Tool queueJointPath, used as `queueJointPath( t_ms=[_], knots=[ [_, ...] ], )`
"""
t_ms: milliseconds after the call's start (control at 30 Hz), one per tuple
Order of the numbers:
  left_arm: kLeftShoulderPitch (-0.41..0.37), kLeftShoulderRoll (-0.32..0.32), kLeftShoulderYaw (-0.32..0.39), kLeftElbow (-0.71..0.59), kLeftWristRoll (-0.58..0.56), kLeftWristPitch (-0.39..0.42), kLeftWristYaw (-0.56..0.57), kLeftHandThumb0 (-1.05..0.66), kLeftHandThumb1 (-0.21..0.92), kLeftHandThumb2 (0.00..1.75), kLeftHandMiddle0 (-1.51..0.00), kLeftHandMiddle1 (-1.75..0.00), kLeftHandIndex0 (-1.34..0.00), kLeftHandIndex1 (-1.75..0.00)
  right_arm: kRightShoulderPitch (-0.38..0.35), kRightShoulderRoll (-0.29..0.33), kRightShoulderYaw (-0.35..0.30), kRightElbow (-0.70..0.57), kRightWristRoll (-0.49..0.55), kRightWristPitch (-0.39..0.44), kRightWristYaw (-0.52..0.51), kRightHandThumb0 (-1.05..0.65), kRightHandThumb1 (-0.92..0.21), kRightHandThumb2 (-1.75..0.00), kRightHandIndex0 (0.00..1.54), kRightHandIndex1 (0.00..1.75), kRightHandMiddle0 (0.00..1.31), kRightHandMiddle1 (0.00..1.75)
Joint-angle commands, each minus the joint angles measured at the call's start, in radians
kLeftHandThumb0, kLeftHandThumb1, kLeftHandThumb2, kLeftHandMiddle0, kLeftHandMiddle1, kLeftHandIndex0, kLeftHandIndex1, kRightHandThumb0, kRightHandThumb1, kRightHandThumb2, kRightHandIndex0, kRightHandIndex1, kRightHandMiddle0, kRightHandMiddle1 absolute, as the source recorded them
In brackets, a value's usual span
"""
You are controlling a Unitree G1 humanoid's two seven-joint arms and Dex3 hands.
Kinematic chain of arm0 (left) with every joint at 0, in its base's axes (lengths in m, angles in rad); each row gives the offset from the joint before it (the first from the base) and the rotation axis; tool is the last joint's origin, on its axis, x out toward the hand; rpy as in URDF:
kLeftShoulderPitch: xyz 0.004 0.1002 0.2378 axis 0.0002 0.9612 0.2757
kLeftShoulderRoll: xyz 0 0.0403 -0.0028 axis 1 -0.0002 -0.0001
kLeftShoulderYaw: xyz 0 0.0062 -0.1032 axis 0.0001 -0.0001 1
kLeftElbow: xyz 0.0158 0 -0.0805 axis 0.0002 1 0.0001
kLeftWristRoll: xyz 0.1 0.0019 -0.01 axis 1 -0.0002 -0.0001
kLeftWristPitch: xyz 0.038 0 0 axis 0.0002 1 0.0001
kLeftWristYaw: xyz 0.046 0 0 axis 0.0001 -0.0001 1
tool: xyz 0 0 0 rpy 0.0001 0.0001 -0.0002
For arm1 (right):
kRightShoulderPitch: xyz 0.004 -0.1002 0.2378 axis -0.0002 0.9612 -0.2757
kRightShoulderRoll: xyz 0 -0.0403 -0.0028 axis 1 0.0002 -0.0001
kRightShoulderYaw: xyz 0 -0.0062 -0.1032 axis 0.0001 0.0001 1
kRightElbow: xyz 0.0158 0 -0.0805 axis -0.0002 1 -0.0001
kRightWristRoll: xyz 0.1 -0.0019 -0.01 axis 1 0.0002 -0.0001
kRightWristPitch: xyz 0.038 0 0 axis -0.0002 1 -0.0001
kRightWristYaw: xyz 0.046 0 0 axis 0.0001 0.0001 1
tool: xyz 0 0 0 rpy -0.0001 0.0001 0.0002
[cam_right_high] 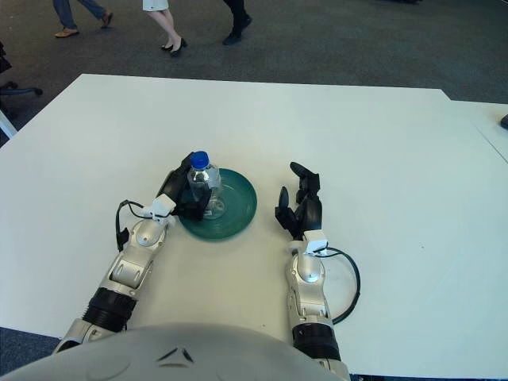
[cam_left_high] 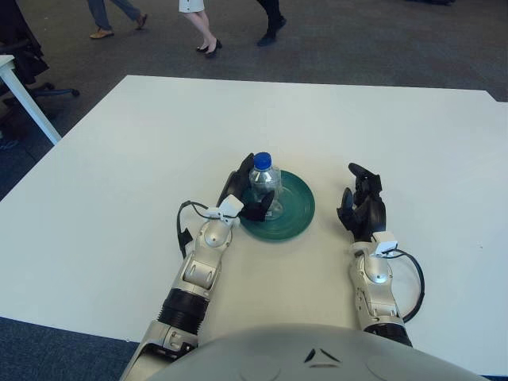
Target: Put the bottle into the plate.
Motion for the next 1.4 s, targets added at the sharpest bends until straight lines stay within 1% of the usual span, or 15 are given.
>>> queueJointPath(
  t_ms=[0,67,100,167,200,267,400,433,600,767,867,1000,1100,1300,1367],
  knots=[
    [-0.004,0.005,0.014,0.023,-0.018,-0.038,-0.001,-0.44,0.43,1.13,-1.01,-1.75,-0.55,-1.7,0.04,0.011,-0.005,0.05,0.01,0.038,-0.004,-0.51,-0.92,-0.7,0.49,0.0,0.09,0.93],
    [-0.006,0.006,0.014,0.035,-0.006,-0.056,0.012,-0.42,0.52,0.96,-0.84,-1.75,-0.54,-1.63,0.039,0.01,-0.006,0.05,0.011,0.04,-0.001,-0.52,-0.92,-0.7,0.49,0.0,0.09,0.94],
    [-0.007,0.009,0.012,0.04,0.005,-0.066,0.019,-0.41,0.6,0.82,-0.68,-1.75,-0.51,-1.59,0.038,0.009,-0.006,0.051,0.011,0.04,0.0,-0.51,-0.92,-0.69,0.49,0.0,0.09,0.94],
    [-0.009,0.018,0.007,0.049,0.029,-0.087,0.031,-0.65,0.76,0.48,-0.44,-1.52,-0.26,-1.5,0.036,0.007,-0.007,0.053,0.011,0.039,0.001,-0.51,-0.92,-0.7,0.49,0.0,0.09,0.94],
    [-0.01,0.027,0.002,0.054,0.048,-0.102,0.038,-0.69,0.79,0.42,-0.4,-1.43,-0.22,-1.44,0.035,0.006,-0.007,0.055,0.01,0.038,0.001,-0.51,-0.92,-0.7,0.49,0.0,0.09,0.94],
    [-0.012,0.034,-0.002,0.063,0.068,-0.121,0.046,-0.82,0.87,0.28,-0.29,-1.02,-0.1,-1.2,0.032,0.005,-0.009,0.059,0.009,0.037,0.001,-0.52,-0.92,-0.7,0.49,0.0,0.09,0.94],
    [-0.012,0.042,-0.005,0.074,0.083,-0.141,0.047,-0.93,0.91,0.22,-0.25,-0.57,-0.03,-0.99,0.027,0.002,-0.012,0.067,0.005,0.031,0.001,-0.52,-0.92,-0.7,0.5,0.0,0.1,0.95],
    [-0.012,0.044,-0.005,0.076,0.085,-0.143,0.047,-0.97,0.91,0.21,-0.24,-0.37,-0.01,-0.88,0.026,0.001,-0.012,0.068,0.005,0.03,0.001,-0.52,-0.92,-0.7,0.5,0.01,0.11,0.95],
    [-0.014,0.055,-0.011,0.079,0.116,-0.144,0.056,-1.03,0.92,0.22,-0.15,-0.1,0.0,-0.58,0.021,-0.003,-0.017,0.076,0.006,0.025,0.004,-0.52,-0.92,-0.7,0.5,0.01,0.11,0.95],
    [-0.009,0.067,-0.013,0.071,0.137,-0.143,0.058,-1.05,0.92,0.28,-0.05,-0.02,0.0,-0.31,0.019,-0.004,-0.02,0.079,0.009,0.026,0.007,-0.52,-0.92,-0.7,0.5,0.0,0.1,0.95],
    [-0.007,0.068,-0.014,0.066,0.137,-0.138,0.05,-1.05,0.92,0.3,-0.02,-0.01,0.0,-0.22,0.017,-0.005,-0.022,0.081,0.01,0.027,0.008,-0.53,-0.92,-0.7,0.5,0.0,0.11,0.95],
    [0.0,0.076,-0.015,0.054,0.132,-0.138,0.037,-1.05,0.92,0.43,0.0,0.0,0.0,-0.05,0.015,-0.007,-0.024,0.083,0.01,0.031,0.009,-0.52,-0.92,-0.7,0.5,0.01,0.12,0.96],
    [-0.003,0.089,-0.018,0.059,0.148,-0.164,0.049,-1.05,0.92,0.53,0.0,0.0,0.0,-0.01,0.012,-0.009,-0.025,0.086,0.008,0.031,0.009,-0.52,-0.92,-0.7,0.5,0.01,0.13,0.97],
    [-0.021,0.103,0.003,0.073,0.107,-0.143,0.014,-1.05,0.92,0.71,0.0,0.0,0.0,0.0,0.008,-0.012,-0.025,0.089,0.007,0.035,0.01,-0.52,-0.92,-0.7,0.51,0.01,0.12,0.97],
    [-0.027,0.097,0.014,0.106,0.1,-0.189,0.038,-1.05,0.92,0.76,0.0,0.0,0.0,0.0,0.007,-0.013,-0.026,0.09,0.008,0.035,0.01,-0.53,-0.92,-0.7,0.51,0.01,0.11,0.97]
  ],
)
